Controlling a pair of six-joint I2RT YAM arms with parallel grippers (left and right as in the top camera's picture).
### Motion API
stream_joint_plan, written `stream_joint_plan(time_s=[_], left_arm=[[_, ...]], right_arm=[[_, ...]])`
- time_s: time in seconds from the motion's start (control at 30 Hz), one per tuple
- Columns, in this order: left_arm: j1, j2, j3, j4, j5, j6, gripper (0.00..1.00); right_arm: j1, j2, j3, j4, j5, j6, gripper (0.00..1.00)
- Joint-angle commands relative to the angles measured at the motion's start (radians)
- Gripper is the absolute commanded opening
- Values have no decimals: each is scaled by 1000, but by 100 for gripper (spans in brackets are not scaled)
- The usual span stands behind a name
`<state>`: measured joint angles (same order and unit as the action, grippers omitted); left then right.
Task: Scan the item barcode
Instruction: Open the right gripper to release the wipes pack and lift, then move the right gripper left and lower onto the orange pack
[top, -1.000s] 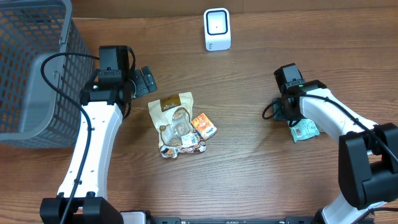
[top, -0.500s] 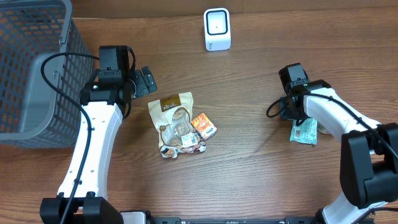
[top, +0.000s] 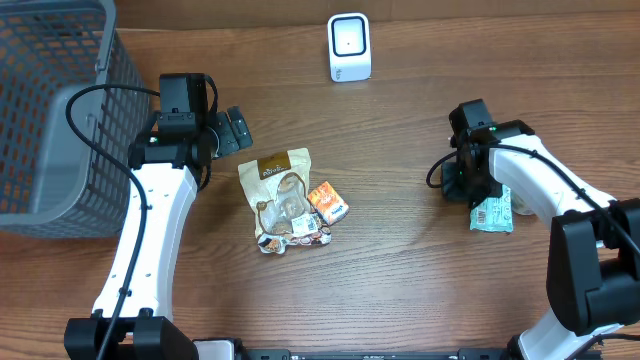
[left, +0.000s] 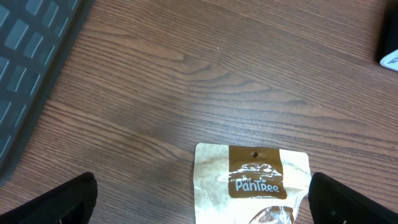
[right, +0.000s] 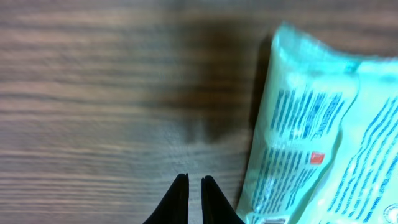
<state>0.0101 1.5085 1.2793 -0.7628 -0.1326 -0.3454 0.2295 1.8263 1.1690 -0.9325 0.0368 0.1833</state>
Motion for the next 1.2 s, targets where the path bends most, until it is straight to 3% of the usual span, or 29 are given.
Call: stream_joint_plan(time_s=[0.0, 0.17, 0.57, 0.87, 1.17], left_arm=[[3, 8, 10, 4, -12, -6, 100], [3, 8, 10, 4, -12, -6, 100], [3, 8, 10, 4, -12, -6, 100], [3, 8, 10, 4, -12, -6, 100], [3, 8, 10, 4, -12, -6, 100]], right_arm=[[-3, -2, -45, 3, 48, 3, 9], [-3, -2, -69, 4, 132, 4, 16], [-3, -2, -69, 14, 179, 50, 16], [11, -2, -69, 165, -336, 82, 22], [177, -2, -69, 358, -420, 83, 31]])
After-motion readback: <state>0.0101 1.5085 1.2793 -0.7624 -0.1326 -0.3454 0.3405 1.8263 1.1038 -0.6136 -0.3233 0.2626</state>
